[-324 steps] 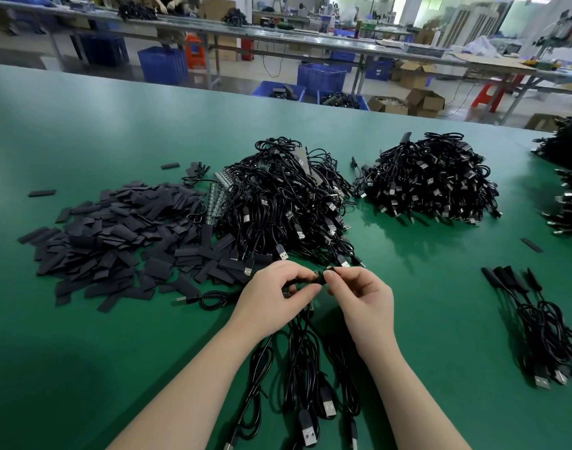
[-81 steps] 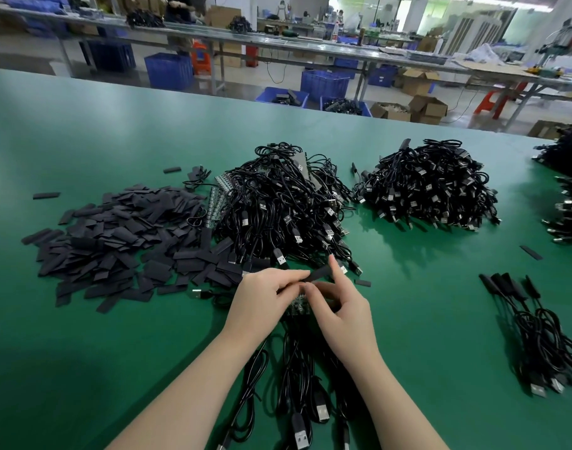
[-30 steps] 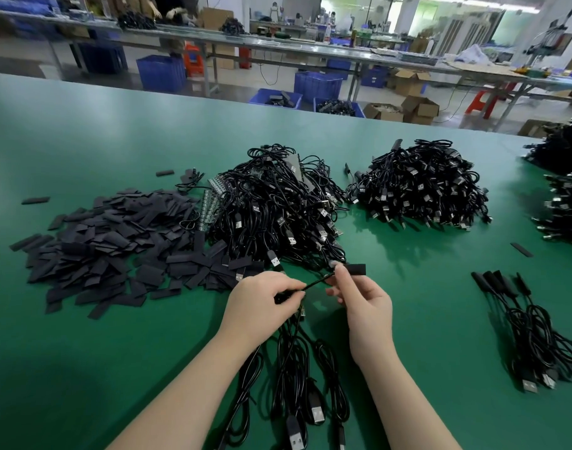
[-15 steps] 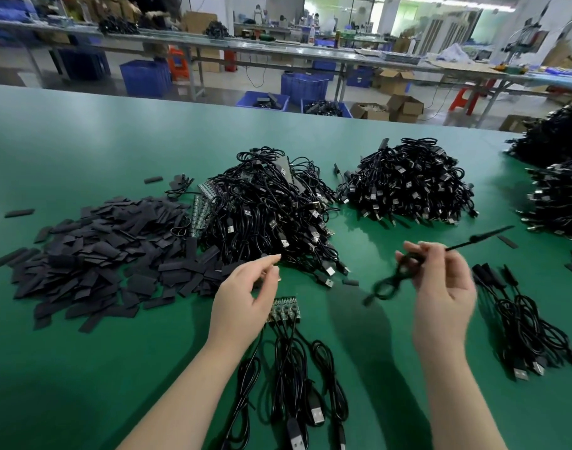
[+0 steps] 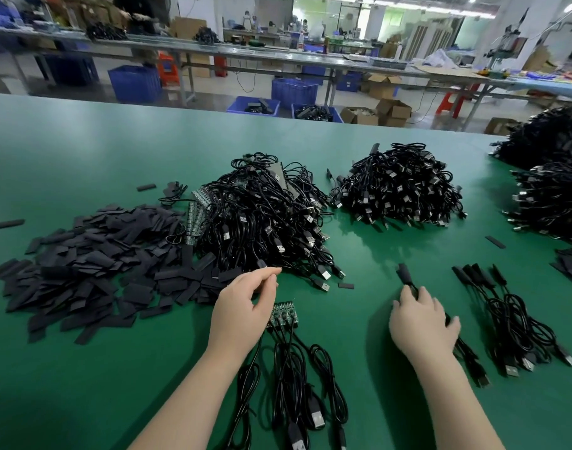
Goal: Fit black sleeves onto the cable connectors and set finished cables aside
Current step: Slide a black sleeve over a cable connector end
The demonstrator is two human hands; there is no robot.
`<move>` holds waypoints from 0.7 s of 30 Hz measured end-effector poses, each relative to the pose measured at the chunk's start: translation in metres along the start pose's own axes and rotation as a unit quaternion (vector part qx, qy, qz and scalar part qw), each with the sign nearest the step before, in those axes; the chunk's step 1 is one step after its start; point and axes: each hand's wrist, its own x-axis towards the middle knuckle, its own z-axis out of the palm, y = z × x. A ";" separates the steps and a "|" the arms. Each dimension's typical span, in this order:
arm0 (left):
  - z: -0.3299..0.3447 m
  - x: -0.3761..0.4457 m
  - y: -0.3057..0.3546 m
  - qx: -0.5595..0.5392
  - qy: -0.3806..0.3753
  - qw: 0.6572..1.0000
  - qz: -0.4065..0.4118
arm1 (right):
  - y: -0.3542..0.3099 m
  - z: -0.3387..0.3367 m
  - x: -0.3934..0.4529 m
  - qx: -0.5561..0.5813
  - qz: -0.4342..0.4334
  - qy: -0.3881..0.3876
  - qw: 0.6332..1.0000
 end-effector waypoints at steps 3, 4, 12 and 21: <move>-0.002 0.000 -0.001 -0.003 0.002 1.000 -0.004 | 0.011 0.007 0.002 -0.022 -0.025 -0.055 0.998; -0.002 0.000 0.000 -0.003 0.003 1.000 -0.004 | 0.020 0.006 0.005 -0.029 -0.029 -0.049 0.998; 0.000 0.002 0.003 0.102 -0.005 0.995 0.014 | 0.037 -0.012 -0.008 0.069 -0.111 0.139 0.982; -0.001 0.000 0.003 0.234 -0.038 0.971 0.019 | -0.080 0.011 -0.054 0.023 -0.336 -0.013 0.941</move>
